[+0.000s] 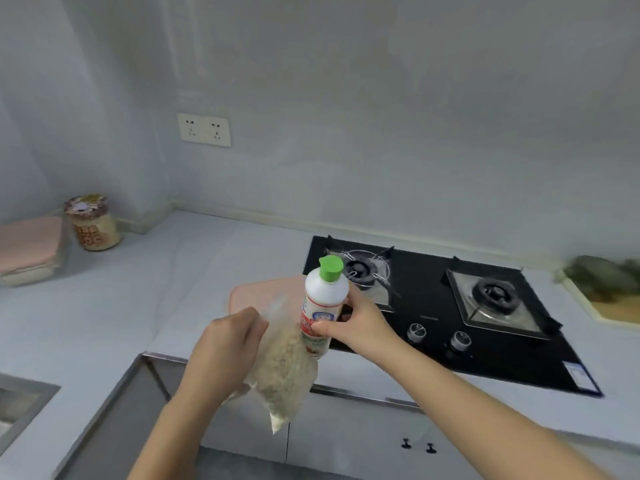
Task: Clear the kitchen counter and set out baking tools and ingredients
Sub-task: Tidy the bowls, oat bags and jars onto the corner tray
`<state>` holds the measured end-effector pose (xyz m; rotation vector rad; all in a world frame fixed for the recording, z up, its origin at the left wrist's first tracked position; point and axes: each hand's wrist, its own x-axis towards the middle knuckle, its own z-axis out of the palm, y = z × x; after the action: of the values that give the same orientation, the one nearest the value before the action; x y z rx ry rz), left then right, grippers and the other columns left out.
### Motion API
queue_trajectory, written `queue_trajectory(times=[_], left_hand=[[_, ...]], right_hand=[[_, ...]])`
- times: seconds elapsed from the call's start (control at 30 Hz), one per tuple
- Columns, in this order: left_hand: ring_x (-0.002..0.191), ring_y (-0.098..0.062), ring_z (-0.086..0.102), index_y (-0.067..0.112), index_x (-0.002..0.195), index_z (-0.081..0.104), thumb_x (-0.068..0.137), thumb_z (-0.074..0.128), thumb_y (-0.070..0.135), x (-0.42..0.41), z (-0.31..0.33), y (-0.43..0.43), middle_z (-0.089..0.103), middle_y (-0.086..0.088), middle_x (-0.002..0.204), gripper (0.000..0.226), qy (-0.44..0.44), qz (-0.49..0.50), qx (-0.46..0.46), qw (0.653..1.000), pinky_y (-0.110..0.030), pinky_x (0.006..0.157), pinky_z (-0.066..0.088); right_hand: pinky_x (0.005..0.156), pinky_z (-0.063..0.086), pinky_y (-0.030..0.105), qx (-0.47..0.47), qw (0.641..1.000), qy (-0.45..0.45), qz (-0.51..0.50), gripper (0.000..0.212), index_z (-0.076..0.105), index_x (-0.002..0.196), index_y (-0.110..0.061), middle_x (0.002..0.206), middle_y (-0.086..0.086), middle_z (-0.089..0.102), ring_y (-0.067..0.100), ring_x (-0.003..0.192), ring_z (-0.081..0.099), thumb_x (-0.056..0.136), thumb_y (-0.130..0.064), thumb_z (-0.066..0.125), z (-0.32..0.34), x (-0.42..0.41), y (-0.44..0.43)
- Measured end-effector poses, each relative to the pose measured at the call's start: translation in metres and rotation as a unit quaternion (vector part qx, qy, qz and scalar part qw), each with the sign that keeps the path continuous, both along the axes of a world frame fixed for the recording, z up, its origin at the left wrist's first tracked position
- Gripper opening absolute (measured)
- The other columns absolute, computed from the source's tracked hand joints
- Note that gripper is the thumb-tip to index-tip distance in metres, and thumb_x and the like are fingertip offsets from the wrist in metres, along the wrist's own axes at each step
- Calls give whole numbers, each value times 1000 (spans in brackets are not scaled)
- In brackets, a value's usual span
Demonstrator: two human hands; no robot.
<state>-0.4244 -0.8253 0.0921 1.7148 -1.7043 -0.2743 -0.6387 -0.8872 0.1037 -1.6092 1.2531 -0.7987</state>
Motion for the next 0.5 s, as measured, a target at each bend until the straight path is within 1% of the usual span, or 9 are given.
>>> queue_trajectory(times=[0.03,0.07,0.1,0.2,0.27,0.37,0.4,0.43,0.5], left_hand=[[48,-20,28,19,58,27,92,56,18,-19,1,-7,29,2,46,44,0,-23,-2,1000,-33,47,26],[48,-19,30,21,58,27,92,56,17,-36,2,-14,30,2,46,45,1,-45,-4,999,-34,47,27],[48,-20,33,22,57,28,92,56,18,-50,3,-20,32,1,47,45,1,-66,-6,998,-34,48,29],[51,-24,44,16,60,38,92,57,21,-103,6,-42,42,-1,49,38,-18,-134,-2,991,-37,50,37],[50,-20,42,13,61,41,92,56,21,-139,7,-55,41,0,49,36,-21,-168,-2,986,-37,50,37],[47,-14,35,16,58,36,92,56,20,-195,6,-77,37,3,47,40,-15,-237,-3,971,-34,49,33],[46,-14,36,17,57,36,92,56,20,-221,4,-89,38,2,47,40,-17,-263,-1,965,-34,48,33],[47,-15,39,17,57,36,92,56,21,-227,5,-93,40,1,48,40,-20,-269,4,963,-35,48,34],[48,-16,42,16,59,39,93,55,23,-266,3,-112,42,1,50,38,-10,-301,11,954,-37,50,37]], right_hand=[[85,52,18,6,1000,-5,-20,62,54,118,-39,113,-16,64,-2,102,60,67,-23,83,1,-21,3],[79,50,12,8,999,-7,-41,61,54,118,-38,111,-17,64,-3,100,61,68,-20,83,3,-40,6],[76,49,11,7,998,-5,-58,61,54,119,-38,111,-18,65,-3,99,62,68,-21,83,3,-56,9],[79,49,15,12,991,-6,-130,64,54,122,-36,113,-15,65,-2,99,62,66,-25,84,-3,-113,15],[80,50,17,19,985,-5,-171,63,54,121,-33,113,-12,65,-1,97,62,66,-24,84,-6,-147,19],[76,48,13,23,974,4,-227,61,55,120,-31,110,-12,65,-1,95,61,67,-23,84,-7,-197,21],[73,47,11,22,969,2,-246,60,55,120,-32,109,-14,64,-3,94,61,68,-21,83,-8,-221,19],[70,47,9,25,968,4,-249,59,54,119,-33,107,-17,64,-5,93,61,69,-20,83,-7,-226,19],[67,46,6,27,961,16,-274,59,52,117,-36,104,-21,63,-9,91,60,70,-19,83,-8,-261,15]])
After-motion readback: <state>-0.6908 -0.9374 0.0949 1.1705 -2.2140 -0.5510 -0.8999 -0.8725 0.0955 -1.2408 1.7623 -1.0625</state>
